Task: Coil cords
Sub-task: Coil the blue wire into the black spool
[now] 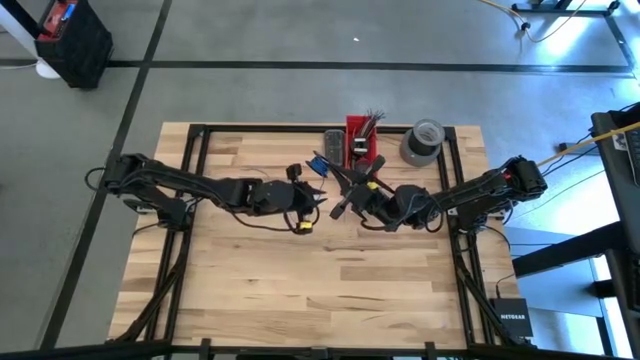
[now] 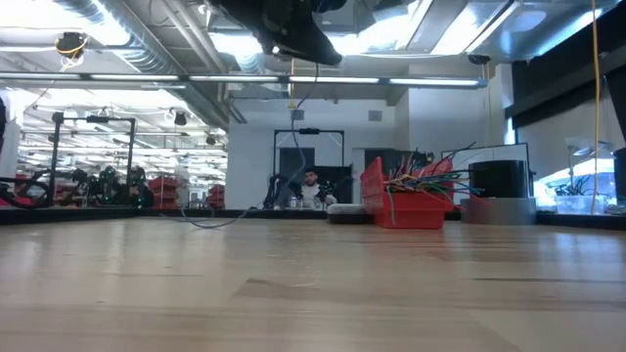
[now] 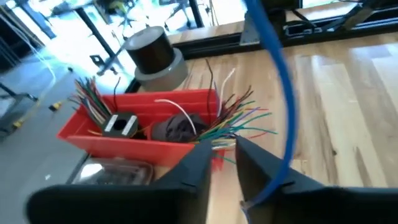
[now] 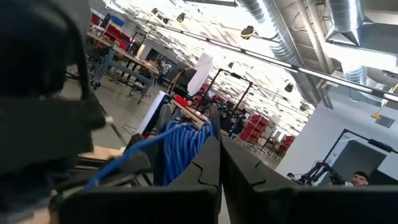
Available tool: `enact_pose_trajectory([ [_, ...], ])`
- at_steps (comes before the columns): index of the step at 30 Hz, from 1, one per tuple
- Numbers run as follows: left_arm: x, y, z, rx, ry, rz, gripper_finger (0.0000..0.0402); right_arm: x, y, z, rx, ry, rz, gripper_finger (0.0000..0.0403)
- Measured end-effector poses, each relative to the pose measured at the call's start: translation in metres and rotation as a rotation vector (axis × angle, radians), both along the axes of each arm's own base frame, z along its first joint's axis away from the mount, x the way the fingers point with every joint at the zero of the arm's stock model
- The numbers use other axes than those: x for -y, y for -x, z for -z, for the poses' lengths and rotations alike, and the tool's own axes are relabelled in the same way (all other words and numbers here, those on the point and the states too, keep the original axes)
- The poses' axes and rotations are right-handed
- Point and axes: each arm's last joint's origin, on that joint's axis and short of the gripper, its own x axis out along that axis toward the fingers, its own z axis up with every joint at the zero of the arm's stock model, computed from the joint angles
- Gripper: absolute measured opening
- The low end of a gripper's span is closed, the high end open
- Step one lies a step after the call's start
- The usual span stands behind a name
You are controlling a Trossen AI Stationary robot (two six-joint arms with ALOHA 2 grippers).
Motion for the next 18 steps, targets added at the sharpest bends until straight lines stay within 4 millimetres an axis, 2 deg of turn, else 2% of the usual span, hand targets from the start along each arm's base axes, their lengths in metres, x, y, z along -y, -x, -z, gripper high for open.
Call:
enact_pose_trajectory([
  [4, 0.005, 0.008, -0.007, -0.095, 0.002, 0.011, 0.012, 0.0, 0.0, 0.001, -0.019, 0.012, 0.01, 0.0008],
  [8, 0.008, 0.019, -0.014, -0.143, -0.004, 0.026, 0.015, 0.0, -0.001, 0.002, -0.033, 0.016, 0.011, 0.0008],
  [13, 0.007, 0.022, -0.017, -0.131, 0.004, 0.023, 0.0154, 0.0, -0.001, 0.003, -0.037, 0.017, 0.011, 0.0008],
  [18, 0.008, 0.019, -0.014, -0.137, 0.011, 0.038, 0.0136, 0.0, -0.001, 0.002, -0.036, 0.018, 0.009, 0.0008],
])
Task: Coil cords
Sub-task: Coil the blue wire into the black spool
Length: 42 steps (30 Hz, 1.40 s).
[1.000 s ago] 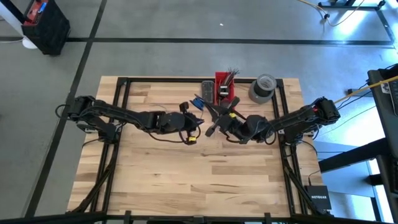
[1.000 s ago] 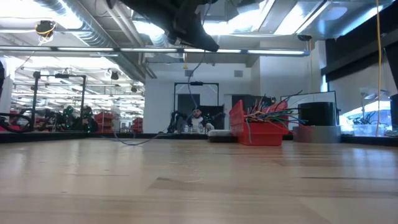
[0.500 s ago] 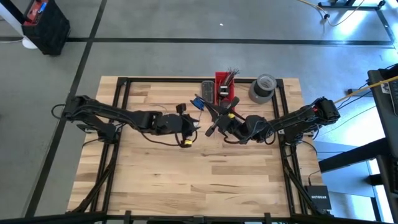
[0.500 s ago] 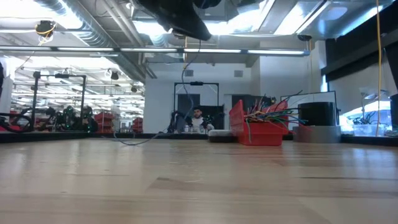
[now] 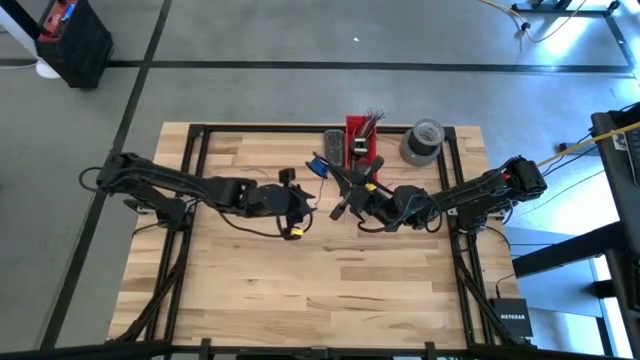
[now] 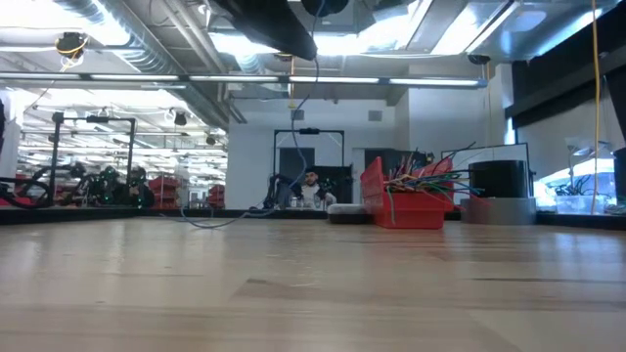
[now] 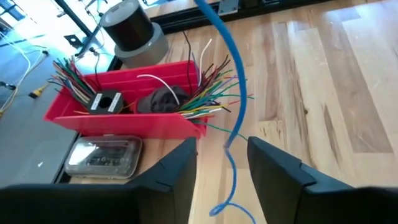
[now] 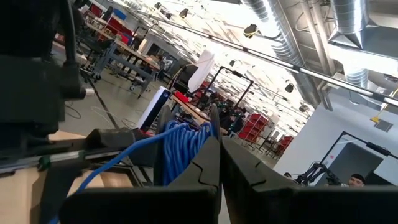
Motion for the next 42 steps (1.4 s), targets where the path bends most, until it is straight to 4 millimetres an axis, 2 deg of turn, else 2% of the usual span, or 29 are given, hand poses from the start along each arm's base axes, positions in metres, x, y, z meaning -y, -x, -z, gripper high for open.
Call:
enact_pose_trajectory([
  [13, 0.001, -0.005, -0.001, 0.041, 0.0, 0.005, 0.0007, 0.0, 0.0, 0.0, 0.006, -0.007, -0.007, 0.0008],
  [20, 0.001, -0.011, -0.009, 0.192, 0.003, 0.013, 0.0004, -0.002, -0.001, -0.001, 0.053, -0.037, -0.082, 0.0008],
  [26, -0.005, -0.023, -0.001, 0.209, -0.005, 0.025, 0.0003, -0.008, -0.001, -0.002, 0.066, -0.025, -0.19, 0.0008],
  [29, -0.005, -0.028, 0.003, 0.214, -0.01, 0.036, 0.0005, -0.008, -0.001, -0.001, 0.054, -0.025, -0.183, 0.0008],
  [39, -0.001, -0.029, -0.004, 0.284, 0.024, 0.011, 0.0004, -0.007, -0.002, 0.005, -0.031, -0.019, -0.121, 0.0008],
  [42, -0.002, -0.029, -0.004, 0.282, 0.024, 0.002, 0.0002, -0.005, -0.002, 0.007, -0.057, -0.025, -0.051, 0.0008],
])
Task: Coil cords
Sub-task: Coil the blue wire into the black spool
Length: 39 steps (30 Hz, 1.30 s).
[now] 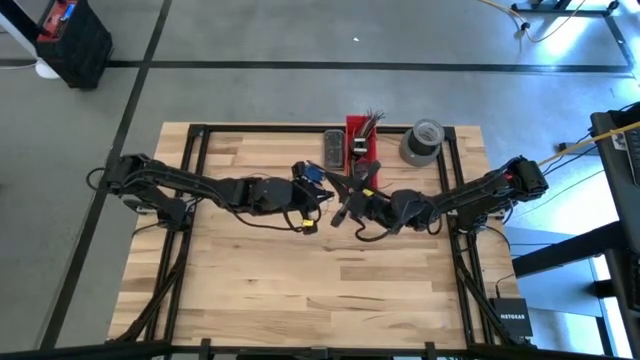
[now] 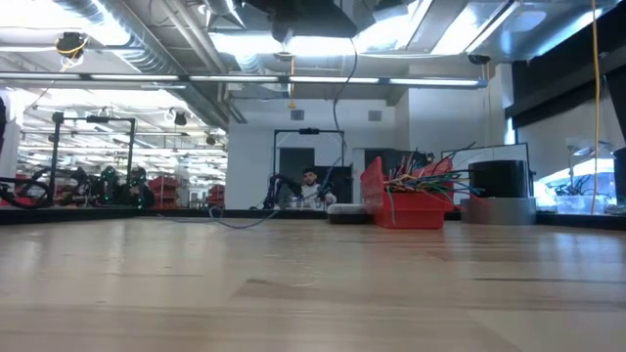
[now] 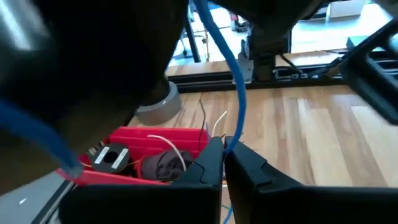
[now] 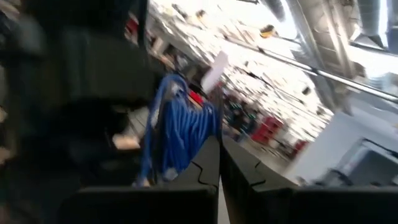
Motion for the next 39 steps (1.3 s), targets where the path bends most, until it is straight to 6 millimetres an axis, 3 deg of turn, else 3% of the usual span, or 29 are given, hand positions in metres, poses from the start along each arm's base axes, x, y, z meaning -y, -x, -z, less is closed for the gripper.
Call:
enact_pose_trajectory([
  [9, 0.006, 0.001, -0.006, 0.024, -0.016, -0.017, 0.0002, 0.005, 0.001, 0.008, -0.109, 0.036, 0.174, 0.0008],
  [20, -0.006, 0.0, -0.007, 0.053, -0.002, -0.063, 0.0002, 0.006, -0.003, 0.023, -0.223, 0.021, 0.099, 0.0008],
  [30, -0.011, -0.011, 0.015, -0.007, 0.033, -0.093, 0.0004, 0.003, -0.001, 0.012, -0.088, -0.029, 0.072, 0.0008],
  [39, -0.005, -0.011, 0.014, -0.005, 0.017, -0.06, 0.001, -0.011, 0.002, 0.007, -0.092, 0.036, 0.062, 0.0008],
])
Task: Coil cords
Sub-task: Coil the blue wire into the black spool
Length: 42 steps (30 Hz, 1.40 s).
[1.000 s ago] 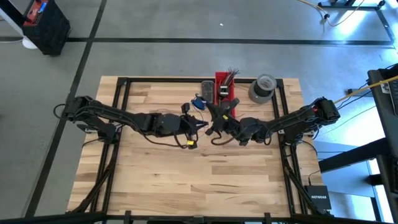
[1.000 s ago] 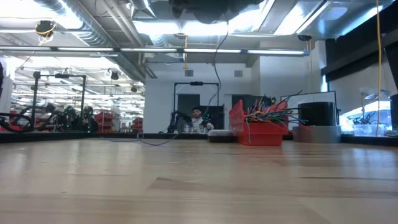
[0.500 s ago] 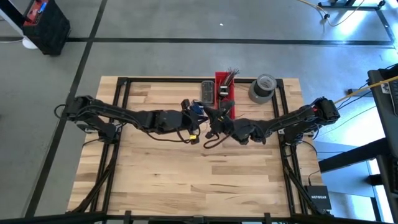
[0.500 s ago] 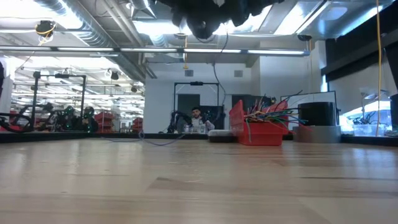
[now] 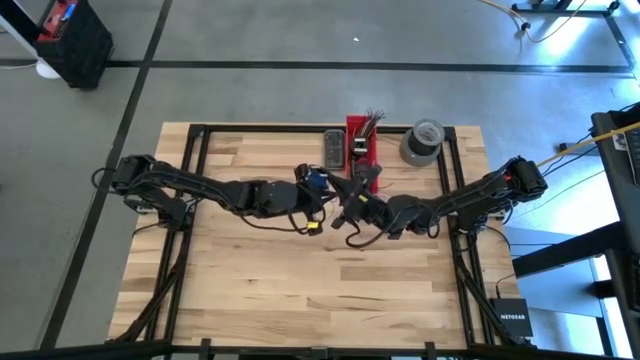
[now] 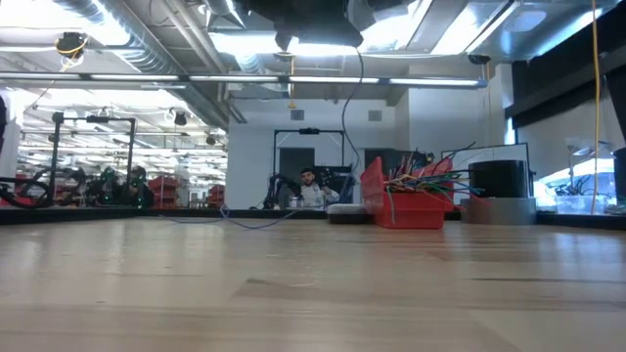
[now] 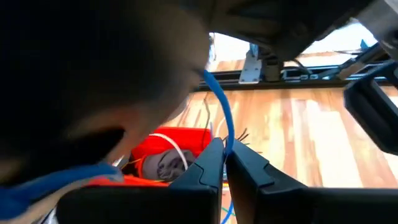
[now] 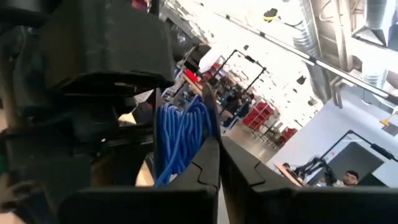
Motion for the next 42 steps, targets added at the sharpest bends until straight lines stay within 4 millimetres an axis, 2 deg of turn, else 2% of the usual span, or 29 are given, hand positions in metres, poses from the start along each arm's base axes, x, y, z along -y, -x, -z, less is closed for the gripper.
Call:
enact_pose_trajectory([
  [4, 0.002, 0.0, 0.001, -0.016, -0.023, 0.01, 0.0006, -0.008, 0.005, -0.006, 0.028, 0.007, -0.03, 0.0008],
  [10, 0.001, 0.002, 0.003, -0.05, -0.024, 0.0, 0.0005, -0.019, 0.025, -0.03, 0.118, -0.032, -0.109, 0.0008],
  [15, 0.0, 0.001, 0.004, -0.059, -0.026, 0.001, 0.0011, -0.015, 0.041, -0.051, 0.219, -0.101, -0.145, 0.0007],
  [25, -0.003, 0.003, 0.009, -0.101, -0.042, -0.004, 0.0012, -0.014, 0.046, -0.055, 0.218, -0.103, -0.216, 0.0004],
  [29, -0.01, 0.005, 0.014, -0.168, -0.051, -0.033, 0.0012, -0.014, 0.057, -0.066, 0.254, -0.11, -0.243, 0.0002],
  [36, -0.016, 0.007, 0.017, -0.222, -0.053, -0.047, 0.0004, -0.02, 0.072, -0.073, 0.225, -0.11, -0.275, 0.0001],
  [42, -0.017, 0.012, 0.019, -0.271, -0.088, -0.065, 0.0002, -0.028, 0.075, -0.065, 0.121, -0.107, -0.281, 0.0],
])
